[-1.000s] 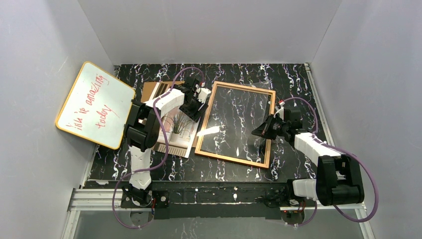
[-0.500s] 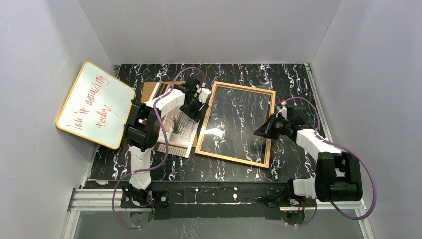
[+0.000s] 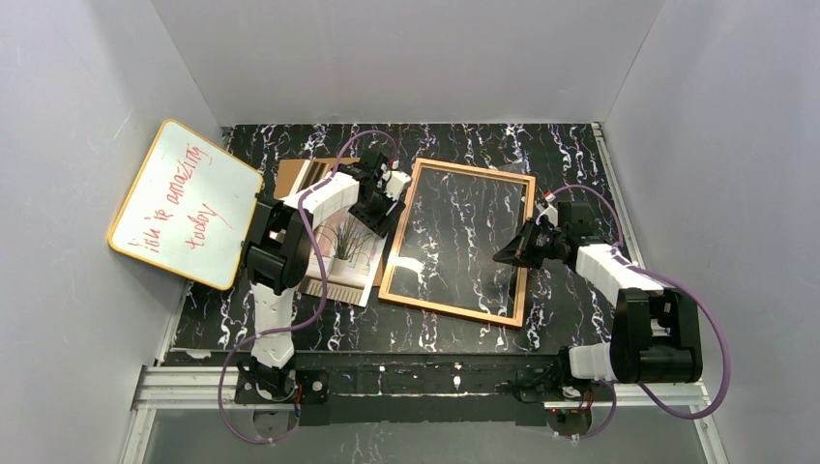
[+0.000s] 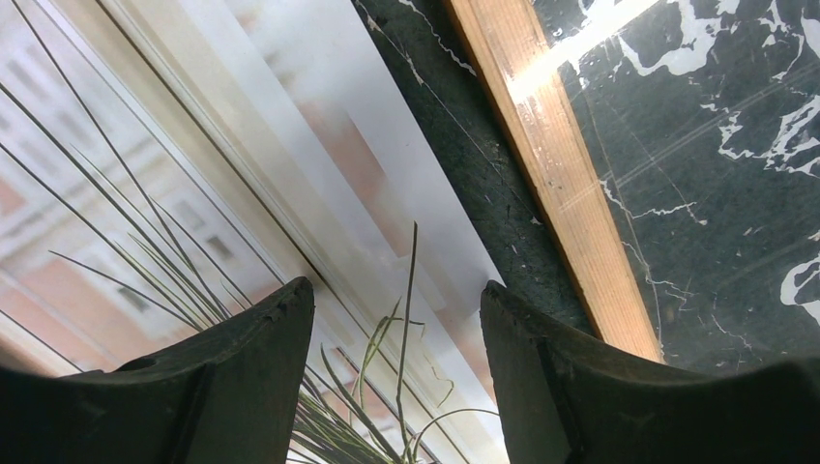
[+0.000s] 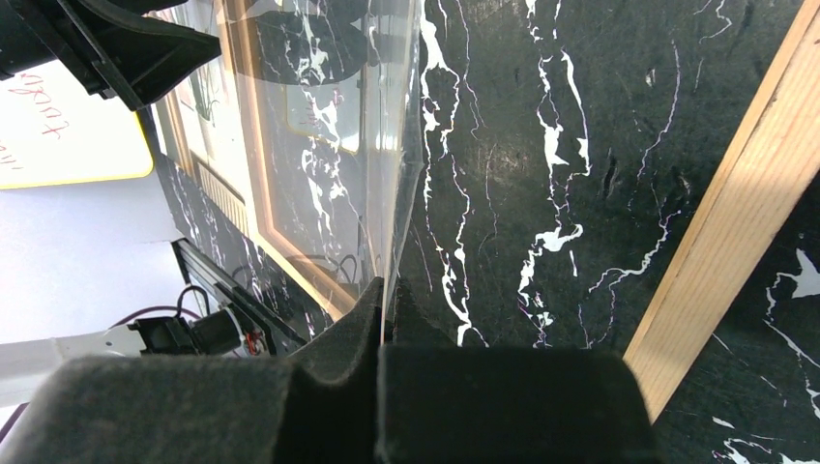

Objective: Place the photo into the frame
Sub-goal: Place the photo frame item in the photo frame.

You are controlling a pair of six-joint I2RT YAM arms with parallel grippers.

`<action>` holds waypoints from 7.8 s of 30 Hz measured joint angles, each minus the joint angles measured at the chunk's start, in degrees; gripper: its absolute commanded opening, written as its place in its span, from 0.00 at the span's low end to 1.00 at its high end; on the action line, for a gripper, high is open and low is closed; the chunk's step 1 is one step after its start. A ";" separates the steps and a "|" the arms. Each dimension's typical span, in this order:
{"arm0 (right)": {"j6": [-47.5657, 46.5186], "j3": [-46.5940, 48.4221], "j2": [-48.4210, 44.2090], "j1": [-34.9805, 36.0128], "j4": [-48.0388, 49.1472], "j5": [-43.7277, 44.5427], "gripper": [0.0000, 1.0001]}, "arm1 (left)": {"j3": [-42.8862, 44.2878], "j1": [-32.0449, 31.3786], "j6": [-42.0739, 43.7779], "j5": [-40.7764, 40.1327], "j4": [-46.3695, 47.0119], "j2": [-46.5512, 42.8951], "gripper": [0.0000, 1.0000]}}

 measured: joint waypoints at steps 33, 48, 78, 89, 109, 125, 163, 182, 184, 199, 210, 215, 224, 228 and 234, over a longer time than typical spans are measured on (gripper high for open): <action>3.52 -1.22 -4.81 0.00 -2.78 0.46 0.01 | 0.00 0.00 0.02 0.04 0.02 0.00 0.62; 4.66 -3.91 -6.54 0.00 -2.67 1.16 0.01 | 0.00 0.00 0.00 0.07 0.02 0.00 0.62; -1.75 3.10 -0.81 -1.53 -8.90 1.62 0.01 | -0.24 -0.26 0.07 -0.07 0.35 0.00 0.64; -1.14 2.78 -6.43 -1.60 -4.42 -4.39 0.01 | -0.26 -0.26 0.04 -0.07 0.44 -0.02 0.64; 8.63 -0.55 -9.31 -1.81 12.07 -15.80 0.01 | -0.33 -0.26 -0.28 0.17 0.59 0.00 0.64; 16.90 -0.81 -8.94 -1.79 14.97 -15.76 0.01 | -0.44 -0.26 -0.70 0.44 0.92 -0.02 0.63; 16.50 -3.45 -8.33 -1.79 17.09 -15.32 0.01 | 0.09 4.61 -3.54 4.24 1.73 -0.02 0.62; 10.49 -4.33 -8.04 -1.88 11.45 -11.91 0.01 | -0.20 3.06 -3.48 4.50 2.05 -0.02 0.62; 10.45 -4.35 -8.09 -1.95 11.02 -11.69 0.01 | -0.20 2.91 -3.48 4.50 2.05 0.00 0.62; 10.29 -5.46 -9.11 -2.62 10.01 -11.04 0.01 | -0.22 2.08 -3.37 3.37 2.12 0.00 0.63; 10.82 -7.89 -9.90 -2.97 10.23 -10.84 0.01 | -0.22 1.42 -3.21 3.34 2.16 0.00 0.63; 10.95 -8.68 -9.90 -4.50 10.19 -10.40 0.01 | -0.26 1.40 -3.04 3.34 2.16 0.00 0.63; 11.04 -9.03 -9.31 -4.92 10.60 -9.84 0.01 | -0.33 1.40 -2.78 3.34 2.23 0.00 0.63; 10.97 -9.01 -8.92 -4.94 11.32 -10.21 0.01 | -0.39 1.40 -2.69 3.34 2.32 0.00 0.63; 10.51 -8.81 -8.87 -5.14 12.37 -11.65 0.01 | -0.48 1.38 -2.58 3.34 2.40 0.00 0.63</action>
